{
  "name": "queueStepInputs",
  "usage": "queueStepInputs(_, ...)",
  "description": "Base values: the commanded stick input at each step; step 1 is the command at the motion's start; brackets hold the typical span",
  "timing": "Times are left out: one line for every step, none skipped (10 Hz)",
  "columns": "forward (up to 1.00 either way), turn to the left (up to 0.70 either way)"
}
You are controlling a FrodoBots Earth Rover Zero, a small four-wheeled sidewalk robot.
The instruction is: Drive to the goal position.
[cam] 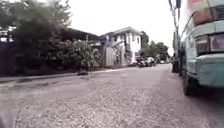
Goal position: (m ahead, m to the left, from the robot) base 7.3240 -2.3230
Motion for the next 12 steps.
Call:
queueStepInputs(1.0,-0.27)
queueStepInputs(1.0,-0.27)
queueStepInputs(1.0,-0.27)
queueStepInputs(1.0,-0.27)
queueStepInputs(1.0,-0.27)
queueStepInputs(1.0,-0.27)
queueStepInputs(1.0,-0.27)
queueStepInputs(1.0,-0.27)
queueStepInputs(1.0,-0.27)
queueStepInputs(1.0,-0.27)
queueStepInputs(1.0,-0.12)
queueStepInputs(1.0,0.0)
